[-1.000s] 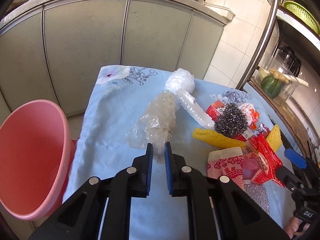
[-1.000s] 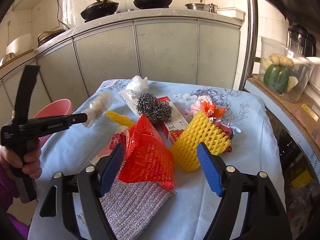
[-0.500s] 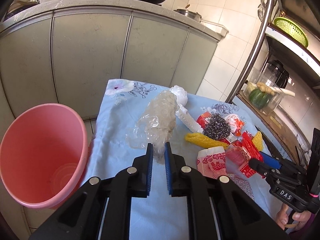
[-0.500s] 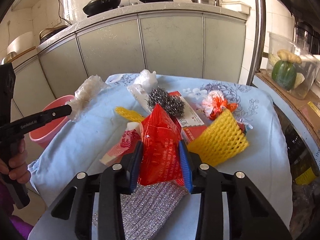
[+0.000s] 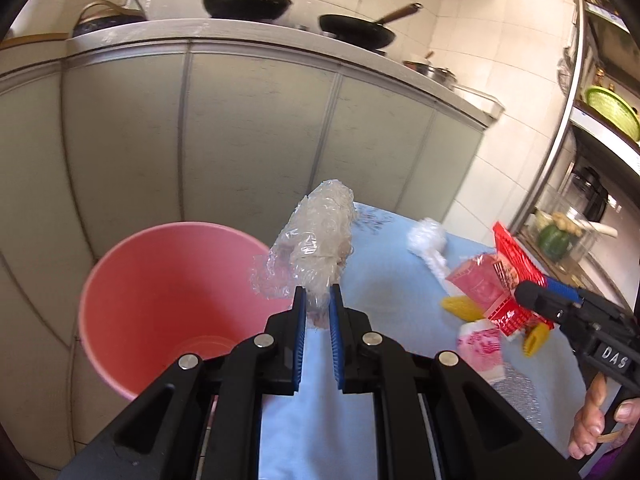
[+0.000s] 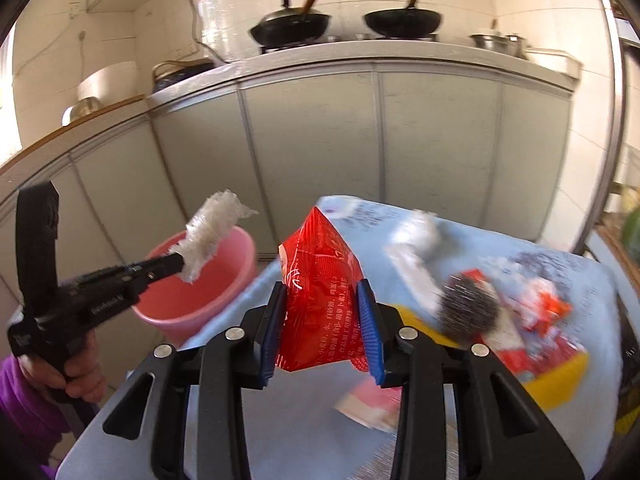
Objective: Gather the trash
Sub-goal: 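Carry both bags to the pink bin and open both tools to drop them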
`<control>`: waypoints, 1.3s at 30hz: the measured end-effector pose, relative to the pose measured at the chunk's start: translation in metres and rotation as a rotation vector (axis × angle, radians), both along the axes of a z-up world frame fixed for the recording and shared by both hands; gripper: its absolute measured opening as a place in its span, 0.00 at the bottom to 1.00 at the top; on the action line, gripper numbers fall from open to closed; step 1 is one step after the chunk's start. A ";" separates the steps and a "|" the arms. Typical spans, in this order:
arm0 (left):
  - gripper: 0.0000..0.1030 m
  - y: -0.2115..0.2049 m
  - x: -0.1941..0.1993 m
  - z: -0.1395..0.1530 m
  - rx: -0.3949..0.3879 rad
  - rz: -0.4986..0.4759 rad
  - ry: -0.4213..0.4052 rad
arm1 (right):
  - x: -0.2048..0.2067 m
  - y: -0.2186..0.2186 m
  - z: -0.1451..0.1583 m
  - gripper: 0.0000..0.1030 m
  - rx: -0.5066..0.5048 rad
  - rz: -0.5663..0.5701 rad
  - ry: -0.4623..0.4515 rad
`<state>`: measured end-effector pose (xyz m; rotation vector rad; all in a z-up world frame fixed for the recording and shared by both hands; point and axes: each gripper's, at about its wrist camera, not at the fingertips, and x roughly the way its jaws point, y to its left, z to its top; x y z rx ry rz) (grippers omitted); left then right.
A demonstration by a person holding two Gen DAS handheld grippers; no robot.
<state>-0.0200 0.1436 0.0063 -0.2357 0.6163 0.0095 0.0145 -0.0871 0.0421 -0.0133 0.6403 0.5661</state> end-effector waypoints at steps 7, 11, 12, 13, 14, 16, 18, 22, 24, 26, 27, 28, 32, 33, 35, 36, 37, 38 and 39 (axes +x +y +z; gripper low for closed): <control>0.10 0.046 -0.012 -0.017 0.047 0.122 0.079 | 0.023 0.079 -0.001 0.35 0.057 0.168 0.074; 0.10 0.065 -0.010 -0.035 0.030 0.151 0.155 | 0.037 0.119 -0.013 0.35 0.078 0.227 0.156; 0.10 0.068 -0.010 -0.038 0.024 0.154 0.169 | 0.040 0.127 -0.019 0.35 0.080 0.234 0.179; 0.11 0.069 -0.009 -0.040 0.023 0.158 0.180 | 0.043 0.134 -0.024 0.35 0.081 0.239 0.203; 0.11 0.071 -0.007 -0.043 0.024 0.158 0.191 | 0.046 0.140 -0.028 0.35 0.081 0.241 0.224; 0.11 0.070 -0.004 -0.047 0.036 0.153 0.215 | 0.052 0.153 -0.040 0.35 0.064 0.234 0.257; 0.11 0.068 -0.003 -0.052 0.047 0.146 0.235 | 0.055 0.160 -0.048 0.35 0.050 0.230 0.279; 0.13 0.066 -0.003 -0.058 0.062 0.134 0.256 | 0.056 0.167 -0.059 0.35 0.026 0.224 0.287; 0.14 0.067 -0.002 -0.059 0.061 0.135 0.262 | 0.057 0.169 -0.061 0.35 0.018 0.225 0.280; 0.17 0.065 0.000 -0.060 0.056 0.142 0.264 | 0.056 0.172 -0.063 0.40 0.011 0.239 0.282; 0.18 0.065 0.001 -0.060 0.053 0.147 0.267 | 0.058 0.174 -0.065 0.42 0.007 0.246 0.287; 0.22 0.066 0.000 -0.060 0.048 0.152 0.269 | 0.058 0.175 -0.065 0.43 0.005 0.251 0.293; 0.34 0.064 -0.002 -0.060 0.037 0.162 0.258 | 0.058 0.175 -0.069 0.43 0.010 0.262 0.315; 0.34 0.063 -0.003 -0.059 0.039 0.163 0.254 | 0.057 0.175 -0.068 0.43 0.010 0.261 0.312; 0.35 0.063 -0.003 -0.057 0.042 0.165 0.245 | 0.055 0.172 -0.066 0.43 0.009 0.260 0.302; 0.35 0.063 -0.003 -0.056 0.042 0.168 0.243 | 0.054 0.170 -0.065 0.43 0.010 0.260 0.299; 0.35 0.063 -0.004 -0.054 0.038 0.169 0.239 | 0.052 0.168 -0.063 0.43 0.012 0.258 0.294; 0.35 0.063 -0.004 -0.052 0.034 0.168 0.233 | 0.051 0.164 -0.061 0.43 0.016 0.253 0.288; 0.35 0.062 -0.004 -0.050 0.031 0.167 0.227 | 0.049 0.162 -0.059 0.44 0.020 0.251 0.283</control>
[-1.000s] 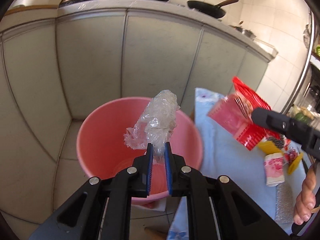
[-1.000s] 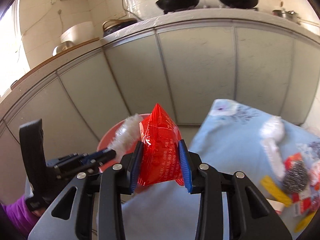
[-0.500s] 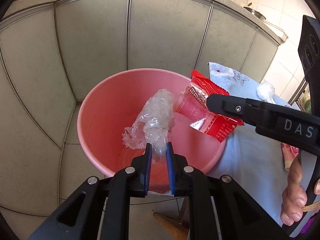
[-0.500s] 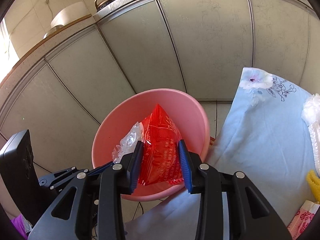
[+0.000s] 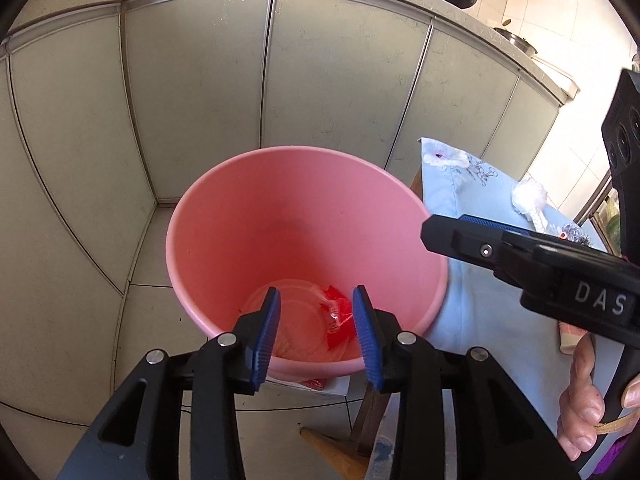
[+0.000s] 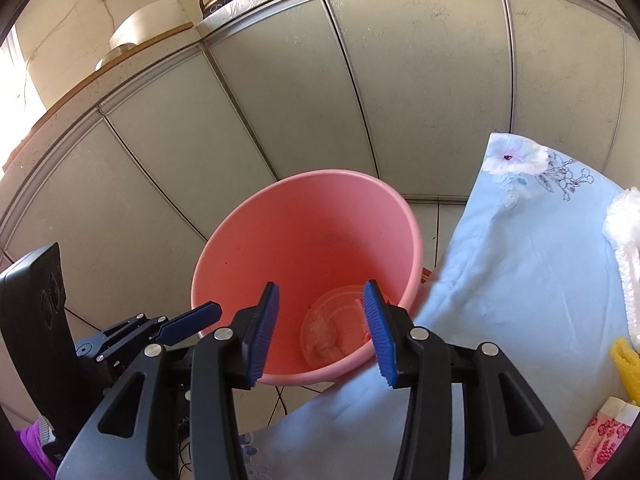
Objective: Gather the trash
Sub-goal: 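Carry both bags to the pink bin and open both tools to drop them, then move both tools back over the table toward the remaining trash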
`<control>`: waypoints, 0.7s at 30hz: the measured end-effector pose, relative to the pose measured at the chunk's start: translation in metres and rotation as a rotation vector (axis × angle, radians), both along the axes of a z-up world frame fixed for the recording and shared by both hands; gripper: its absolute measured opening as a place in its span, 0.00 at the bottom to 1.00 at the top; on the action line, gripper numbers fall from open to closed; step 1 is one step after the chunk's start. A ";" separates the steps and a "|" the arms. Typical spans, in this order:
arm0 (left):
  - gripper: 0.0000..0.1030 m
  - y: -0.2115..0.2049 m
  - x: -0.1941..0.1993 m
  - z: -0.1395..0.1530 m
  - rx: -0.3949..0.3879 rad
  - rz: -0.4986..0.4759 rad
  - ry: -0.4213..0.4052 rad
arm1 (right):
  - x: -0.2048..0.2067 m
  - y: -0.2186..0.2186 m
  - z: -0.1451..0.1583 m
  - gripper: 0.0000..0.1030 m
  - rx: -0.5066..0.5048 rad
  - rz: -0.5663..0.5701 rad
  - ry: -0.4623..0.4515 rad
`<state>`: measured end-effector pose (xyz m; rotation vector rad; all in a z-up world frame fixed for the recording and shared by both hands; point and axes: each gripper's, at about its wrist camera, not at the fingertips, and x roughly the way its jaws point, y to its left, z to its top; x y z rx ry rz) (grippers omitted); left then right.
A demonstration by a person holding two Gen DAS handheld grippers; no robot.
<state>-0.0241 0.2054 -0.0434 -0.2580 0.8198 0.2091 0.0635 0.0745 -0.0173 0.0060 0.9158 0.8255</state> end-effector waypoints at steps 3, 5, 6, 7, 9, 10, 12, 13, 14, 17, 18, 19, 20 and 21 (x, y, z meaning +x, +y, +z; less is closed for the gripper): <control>0.35 -0.003 -0.006 0.008 -0.008 -0.012 -0.031 | -0.007 -0.011 0.006 0.43 0.002 -0.014 -0.026; 0.35 -0.007 -0.007 0.013 -0.009 -0.018 -0.052 | -0.012 -0.020 0.010 0.43 0.000 -0.029 -0.046; 0.35 -0.009 -0.007 0.015 -0.010 -0.021 -0.061 | -0.013 -0.023 0.012 0.43 0.001 -0.035 -0.052; 0.35 -0.011 -0.008 0.017 -0.013 -0.025 -0.071 | -0.016 -0.028 0.015 0.43 0.004 -0.043 -0.058; 0.35 -0.016 -0.009 0.022 -0.018 -0.034 -0.091 | -0.019 -0.039 0.020 0.43 0.008 -0.059 -0.074; 0.35 -0.020 -0.010 0.025 -0.021 -0.039 -0.102 | -0.021 -0.044 0.023 0.43 0.009 -0.068 -0.085; 0.35 -0.024 -0.012 0.030 -0.025 -0.050 -0.117 | -0.025 -0.055 0.029 0.43 0.010 -0.087 -0.107; 0.36 -0.028 -0.013 0.033 -0.024 -0.059 -0.124 | -0.028 -0.061 0.032 0.43 0.012 -0.096 -0.118; 0.36 -0.031 -0.013 0.035 -0.024 -0.068 -0.129 | -0.030 -0.067 0.035 0.43 0.012 -0.105 -0.129; 0.36 -0.044 -0.013 0.041 -0.025 -0.101 -0.142 | -0.036 -0.085 0.042 0.43 0.006 -0.121 -0.155; 0.36 -0.049 -0.013 0.043 -0.024 -0.116 -0.145 | -0.039 -0.092 0.043 0.43 0.003 -0.133 -0.165; 0.36 -0.053 -0.013 0.044 -0.024 -0.128 -0.147 | -0.041 -0.100 0.045 0.43 -0.001 -0.147 -0.173; 0.36 -0.059 -0.013 0.046 -0.024 -0.144 -0.148 | -0.043 -0.108 0.046 0.43 -0.004 -0.161 -0.179; 0.36 -0.064 -0.013 0.047 -0.026 -0.157 -0.148 | -0.045 -0.114 0.047 0.43 -0.005 -0.171 -0.184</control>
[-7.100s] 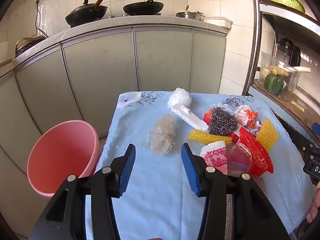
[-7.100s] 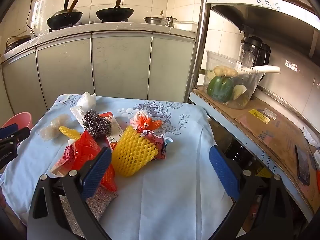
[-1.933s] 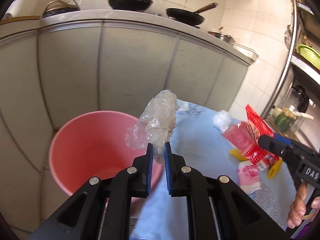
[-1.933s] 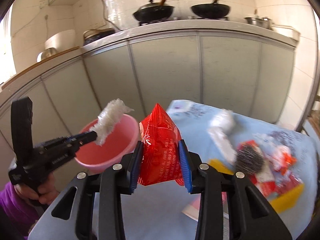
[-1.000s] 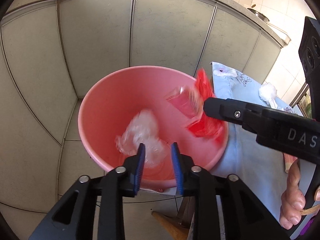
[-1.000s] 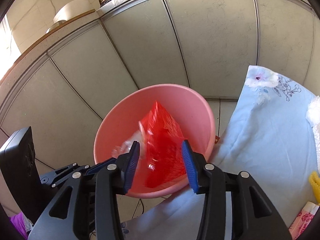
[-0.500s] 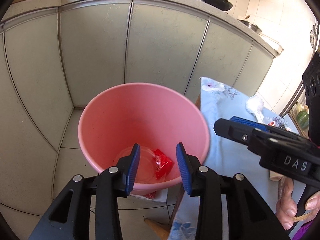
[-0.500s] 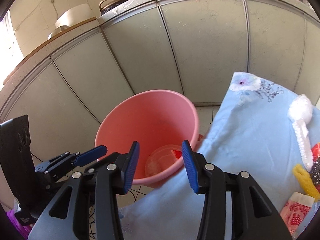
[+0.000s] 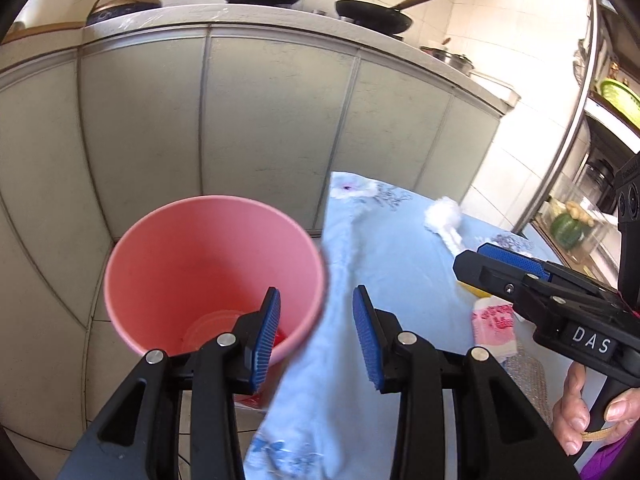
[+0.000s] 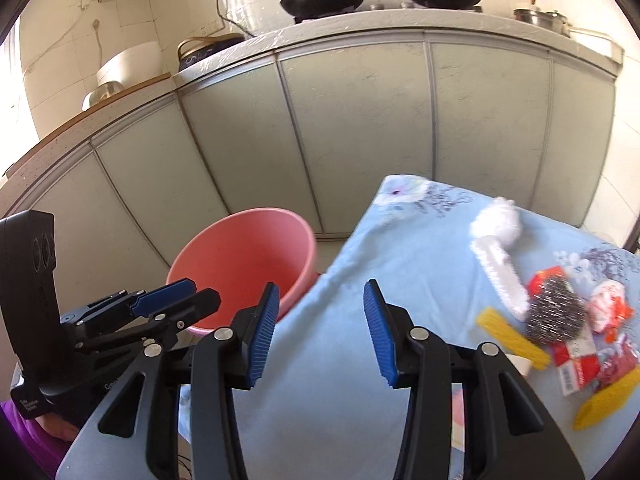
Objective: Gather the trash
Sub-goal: 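Move both tools back over the table toward the remaining trash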
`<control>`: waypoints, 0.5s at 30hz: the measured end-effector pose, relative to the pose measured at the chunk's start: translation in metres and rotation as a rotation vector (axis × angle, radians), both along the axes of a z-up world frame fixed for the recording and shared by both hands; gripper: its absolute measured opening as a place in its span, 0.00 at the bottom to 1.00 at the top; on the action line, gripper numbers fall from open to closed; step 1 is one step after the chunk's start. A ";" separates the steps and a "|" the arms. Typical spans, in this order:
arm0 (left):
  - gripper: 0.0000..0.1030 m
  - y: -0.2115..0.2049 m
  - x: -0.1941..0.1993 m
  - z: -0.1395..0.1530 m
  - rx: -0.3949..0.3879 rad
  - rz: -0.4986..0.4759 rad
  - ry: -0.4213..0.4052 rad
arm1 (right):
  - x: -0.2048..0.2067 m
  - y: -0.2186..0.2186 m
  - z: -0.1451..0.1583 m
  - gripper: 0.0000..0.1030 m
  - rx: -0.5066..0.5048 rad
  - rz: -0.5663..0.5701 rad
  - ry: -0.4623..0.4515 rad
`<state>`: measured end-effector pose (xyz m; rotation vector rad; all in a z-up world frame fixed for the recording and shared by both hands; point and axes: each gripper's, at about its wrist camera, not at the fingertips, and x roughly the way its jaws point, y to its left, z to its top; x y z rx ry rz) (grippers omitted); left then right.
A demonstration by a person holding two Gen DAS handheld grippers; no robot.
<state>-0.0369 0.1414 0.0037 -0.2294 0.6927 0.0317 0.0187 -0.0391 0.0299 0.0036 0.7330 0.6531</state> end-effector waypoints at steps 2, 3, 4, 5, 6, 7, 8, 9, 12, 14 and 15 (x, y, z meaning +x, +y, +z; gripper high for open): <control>0.36 -0.012 0.001 0.002 -0.008 -0.034 0.002 | -0.004 -0.016 0.002 0.43 -0.004 -0.026 -0.012; 0.36 -0.018 0.002 0.004 -0.009 -0.047 0.003 | -0.006 -0.024 0.003 0.43 -0.005 -0.039 -0.019; 0.36 -0.024 0.002 0.005 -0.009 -0.063 0.002 | -0.009 -0.033 0.003 0.43 -0.008 -0.053 -0.027; 0.37 -0.030 0.003 0.006 -0.007 -0.078 0.001 | -0.011 -0.039 0.004 0.43 -0.011 -0.066 -0.033; 0.37 -0.035 0.003 0.007 -0.006 -0.092 0.002 | -0.014 -0.049 0.004 0.43 -0.013 -0.084 -0.041; 0.37 -0.042 0.004 0.008 -0.002 -0.111 0.003 | -0.016 -0.059 0.004 0.43 -0.015 -0.103 -0.048; 0.37 -0.049 0.004 0.009 0.000 -0.128 0.003 | -0.019 -0.071 0.004 0.43 -0.018 -0.129 -0.056; 0.37 -0.055 0.005 0.009 0.004 -0.146 0.004 | -0.021 -0.079 0.004 0.43 -0.020 -0.149 -0.058; 0.37 -0.079 0.008 0.008 0.020 -0.208 0.010 | -0.028 -0.110 0.001 0.43 -0.032 -0.219 -0.069; 0.37 -0.094 0.011 0.006 0.024 -0.247 0.018 | -0.031 -0.130 -0.003 0.43 -0.040 -0.272 -0.072; 0.37 -0.099 0.011 0.006 0.026 -0.260 0.021 | -0.032 -0.136 -0.004 0.43 -0.041 -0.291 -0.068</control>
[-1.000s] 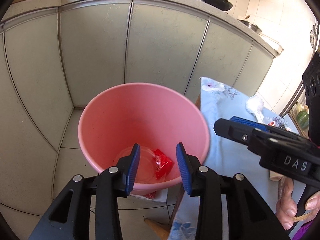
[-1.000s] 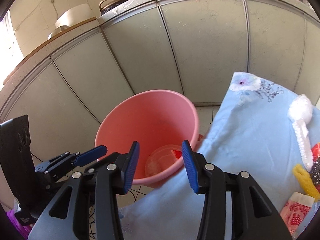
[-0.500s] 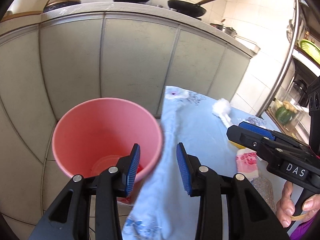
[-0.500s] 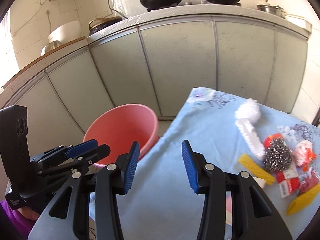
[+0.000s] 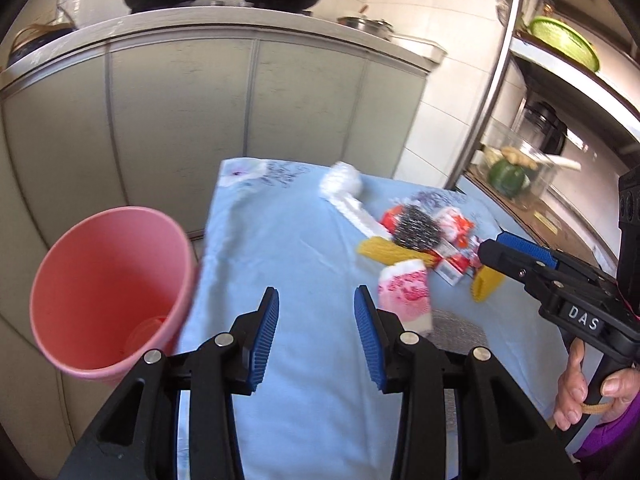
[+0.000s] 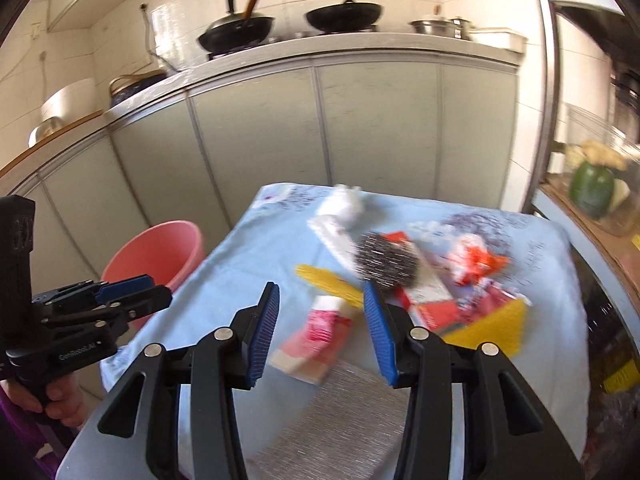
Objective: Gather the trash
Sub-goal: 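Move both tools back over the table toward the remaining trash, then grasp the pink-printed paper cup with the left tool while the right tool grasps the silver scouring pad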
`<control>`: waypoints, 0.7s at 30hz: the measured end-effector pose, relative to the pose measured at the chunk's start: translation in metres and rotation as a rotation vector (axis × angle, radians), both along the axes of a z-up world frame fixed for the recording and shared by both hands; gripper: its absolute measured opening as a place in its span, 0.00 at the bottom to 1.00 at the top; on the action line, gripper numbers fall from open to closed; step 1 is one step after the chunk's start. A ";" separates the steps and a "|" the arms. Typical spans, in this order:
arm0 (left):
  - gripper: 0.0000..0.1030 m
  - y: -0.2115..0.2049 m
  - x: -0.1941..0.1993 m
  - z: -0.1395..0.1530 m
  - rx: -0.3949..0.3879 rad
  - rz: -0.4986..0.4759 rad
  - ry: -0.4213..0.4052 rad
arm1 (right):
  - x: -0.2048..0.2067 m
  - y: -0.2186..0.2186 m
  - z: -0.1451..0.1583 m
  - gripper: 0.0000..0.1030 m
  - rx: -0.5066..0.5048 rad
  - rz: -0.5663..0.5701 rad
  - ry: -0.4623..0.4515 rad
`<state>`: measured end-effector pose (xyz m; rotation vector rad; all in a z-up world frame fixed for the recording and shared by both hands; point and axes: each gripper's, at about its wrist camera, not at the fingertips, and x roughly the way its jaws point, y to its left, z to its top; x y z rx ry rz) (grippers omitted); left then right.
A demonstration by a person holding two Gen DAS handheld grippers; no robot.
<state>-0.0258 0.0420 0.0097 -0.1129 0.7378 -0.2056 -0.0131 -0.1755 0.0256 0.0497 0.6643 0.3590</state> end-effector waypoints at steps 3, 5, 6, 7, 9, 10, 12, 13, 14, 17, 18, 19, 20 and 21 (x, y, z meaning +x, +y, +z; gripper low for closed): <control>0.37 -0.021 0.001 -0.002 0.012 -0.055 0.010 | -0.002 -0.025 -0.010 0.43 0.017 -0.066 0.019; 0.37 -0.034 0.003 -0.004 0.023 -0.097 0.022 | -0.003 -0.038 -0.016 0.43 0.027 -0.097 0.036; 0.37 -0.040 0.003 -0.006 0.031 -0.115 0.028 | -0.004 -0.044 -0.020 0.43 0.034 -0.110 0.044; 0.37 -0.048 0.004 -0.007 0.043 -0.135 0.033 | -0.005 -0.048 -0.023 0.43 0.037 -0.119 0.051; 0.37 -0.062 0.005 -0.010 0.064 -0.170 0.039 | -0.007 -0.055 -0.028 0.43 0.045 -0.132 0.062; 0.37 -0.066 0.006 -0.012 0.070 -0.184 0.042 | -0.008 -0.058 -0.031 0.44 0.047 -0.135 0.066; 0.37 -0.079 0.008 -0.015 0.091 -0.211 0.050 | -0.008 -0.061 -0.033 0.43 0.049 -0.137 0.070; 0.37 -0.082 0.008 -0.017 0.101 -0.218 0.054 | -0.008 -0.062 -0.033 0.43 0.049 -0.137 0.072; 0.37 -0.087 0.009 -0.020 0.111 -0.225 0.059 | -0.009 -0.064 -0.035 0.43 0.050 -0.136 0.074; 0.37 -0.097 0.012 -0.028 0.146 -0.235 0.069 | -0.011 -0.066 -0.038 0.43 0.050 -0.134 0.088; 0.37 -0.099 0.014 -0.031 0.157 -0.234 0.072 | -0.011 -0.066 -0.039 0.43 0.048 -0.135 0.093; 0.37 -0.100 0.015 -0.034 0.166 -0.234 0.077 | -0.012 -0.067 -0.041 0.43 0.048 -0.135 0.102; 0.37 -0.100 0.018 -0.036 0.171 -0.234 0.081 | -0.014 -0.069 -0.044 0.43 0.048 -0.135 0.115; 0.36 -0.101 0.019 -0.038 0.177 -0.232 0.085 | -0.015 -0.070 -0.046 0.43 0.048 -0.133 0.125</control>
